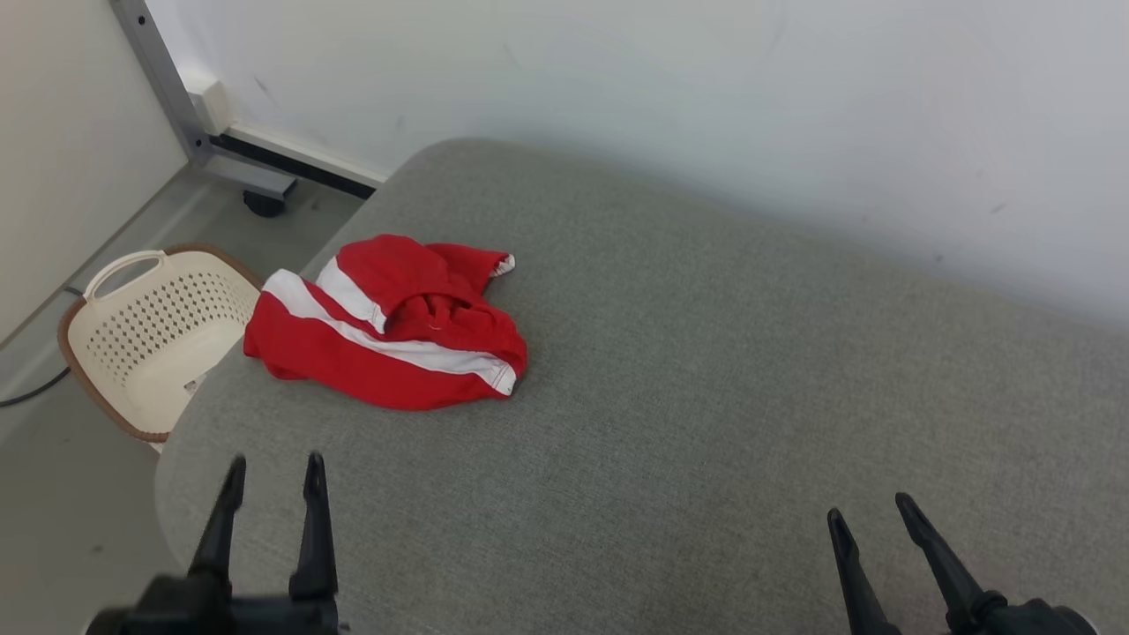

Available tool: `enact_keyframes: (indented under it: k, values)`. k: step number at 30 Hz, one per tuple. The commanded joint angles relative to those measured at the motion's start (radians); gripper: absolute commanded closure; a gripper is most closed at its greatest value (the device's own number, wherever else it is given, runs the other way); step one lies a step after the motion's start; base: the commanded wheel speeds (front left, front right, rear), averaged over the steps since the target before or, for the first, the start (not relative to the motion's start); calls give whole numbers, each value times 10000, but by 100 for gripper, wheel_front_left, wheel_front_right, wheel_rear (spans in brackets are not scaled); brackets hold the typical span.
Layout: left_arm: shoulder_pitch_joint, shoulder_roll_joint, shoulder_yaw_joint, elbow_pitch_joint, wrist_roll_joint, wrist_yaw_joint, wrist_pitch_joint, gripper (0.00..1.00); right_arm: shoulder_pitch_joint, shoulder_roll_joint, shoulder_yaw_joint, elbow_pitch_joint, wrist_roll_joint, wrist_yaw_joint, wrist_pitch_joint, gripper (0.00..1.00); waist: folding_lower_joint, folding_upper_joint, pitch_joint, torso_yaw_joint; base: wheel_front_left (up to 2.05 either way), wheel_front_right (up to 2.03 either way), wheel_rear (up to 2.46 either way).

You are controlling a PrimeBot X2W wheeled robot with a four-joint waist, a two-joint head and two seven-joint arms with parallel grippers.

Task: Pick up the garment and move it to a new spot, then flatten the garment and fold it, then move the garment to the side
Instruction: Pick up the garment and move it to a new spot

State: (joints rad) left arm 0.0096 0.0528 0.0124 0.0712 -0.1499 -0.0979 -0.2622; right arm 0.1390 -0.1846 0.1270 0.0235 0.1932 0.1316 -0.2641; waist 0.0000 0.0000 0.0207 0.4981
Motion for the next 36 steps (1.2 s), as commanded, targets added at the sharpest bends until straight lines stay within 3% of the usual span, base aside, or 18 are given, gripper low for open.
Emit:
enact_keyframes:
  k: [1,10,17,24,31,36]
  values:
    - [-285,17,30,96,23,-48,-23,0,-135,-109,-4,-35,-30,-21,-7,0,0,0,256,-76,0,0,0]
    - [-3471,358,282,2112,-1399,-275,321,0,-822,-1005,-10,-233,-129,-21,-7,0,0,0,1721,-629,0,0,0]
    - [-6262,1150,93,4732,-2669,-317,2808,0,-1749,-1753,70,-400,-180,-21,-7,0,0,0,3123,-1178,0,0,0]
    - [-8114,1817,46,6462,-4411,-328,4505,0,-2410,-1874,-194,-495,-7,-21,-7,0,0,0,3878,-1689,0,0,0]
    - [-9430,2393,-157,8419,-4459,-16,6100,0,-2582,-1834,-416,-568,-74,-21,-7,0,0,0,4439,-1974,0,0,0]
    - [-9962,2511,-217,9298,-4447,274,6489,0,-2752,-1749,-386,-551,-119,-21,-7,0,0,0,4673,-2142,0,0,0]
